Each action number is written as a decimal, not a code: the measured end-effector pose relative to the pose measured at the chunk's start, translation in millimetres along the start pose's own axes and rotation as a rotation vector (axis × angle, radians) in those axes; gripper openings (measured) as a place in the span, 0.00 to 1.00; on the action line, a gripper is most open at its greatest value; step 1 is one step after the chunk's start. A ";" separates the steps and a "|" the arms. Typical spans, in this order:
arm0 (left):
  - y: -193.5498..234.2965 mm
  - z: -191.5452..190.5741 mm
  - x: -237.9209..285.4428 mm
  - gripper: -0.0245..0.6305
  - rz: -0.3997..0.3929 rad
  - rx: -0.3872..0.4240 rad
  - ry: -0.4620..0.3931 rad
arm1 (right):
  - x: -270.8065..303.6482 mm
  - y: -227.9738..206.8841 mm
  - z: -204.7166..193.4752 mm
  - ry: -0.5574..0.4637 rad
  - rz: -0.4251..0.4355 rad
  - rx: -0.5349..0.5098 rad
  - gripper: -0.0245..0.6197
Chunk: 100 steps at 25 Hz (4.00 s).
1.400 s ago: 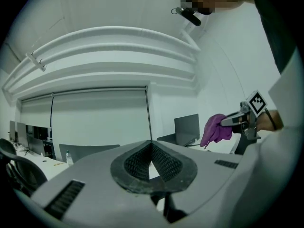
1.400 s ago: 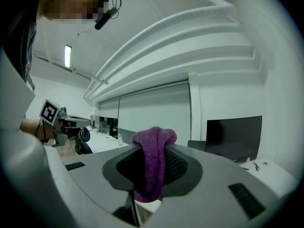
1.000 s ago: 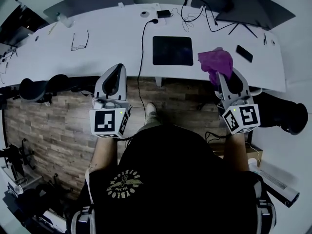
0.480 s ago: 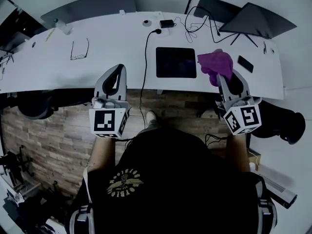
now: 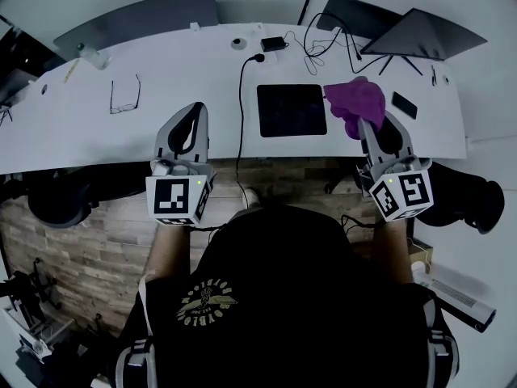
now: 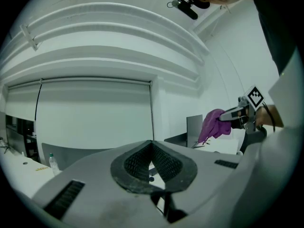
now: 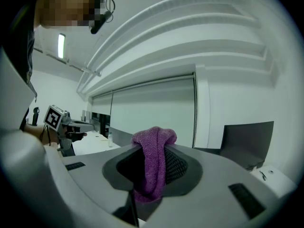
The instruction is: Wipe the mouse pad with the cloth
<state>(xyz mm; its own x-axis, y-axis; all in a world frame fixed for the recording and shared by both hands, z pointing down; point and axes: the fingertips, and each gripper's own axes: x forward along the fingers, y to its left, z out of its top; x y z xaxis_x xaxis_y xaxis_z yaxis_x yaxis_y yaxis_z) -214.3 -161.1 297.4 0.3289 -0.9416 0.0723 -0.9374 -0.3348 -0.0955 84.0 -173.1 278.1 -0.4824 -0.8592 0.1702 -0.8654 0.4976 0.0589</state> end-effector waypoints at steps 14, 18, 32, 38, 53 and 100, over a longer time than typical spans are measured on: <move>6.1 -25.3 32.3 0.04 0.011 -0.018 0.050 | 44.6 -4.6 -31.8 0.034 0.049 0.050 0.18; 10.0 -29.2 43.1 0.04 0.045 -0.028 0.066 | 74.2 -7.5 -46.4 0.043 0.107 0.071 0.18; 22.4 -55.2 81.8 0.04 0.157 -0.078 0.120 | 167.7 -23.0 -113.8 0.180 0.267 0.053 0.18; 23.3 -76.7 85.7 0.04 0.181 -0.105 0.169 | 203.2 -9.9 -160.2 0.262 0.338 0.026 0.18; 35.4 -125.1 79.2 0.04 0.213 -0.123 0.289 | 267.4 44.7 -268.4 0.414 0.463 0.067 0.18; -5.7 -105.9 80.0 0.04 0.089 -0.112 0.217 | 180.5 -58.0 -358.3 0.707 0.180 0.016 0.18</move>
<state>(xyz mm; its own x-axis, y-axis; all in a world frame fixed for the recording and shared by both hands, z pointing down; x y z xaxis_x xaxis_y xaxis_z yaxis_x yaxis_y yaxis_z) -194.7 -230.7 408.9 0.2236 -0.9333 0.2811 -0.9723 -0.2335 -0.0018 95.6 -314.4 657.9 -0.4194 -0.4798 0.7707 -0.7853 0.6176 -0.0429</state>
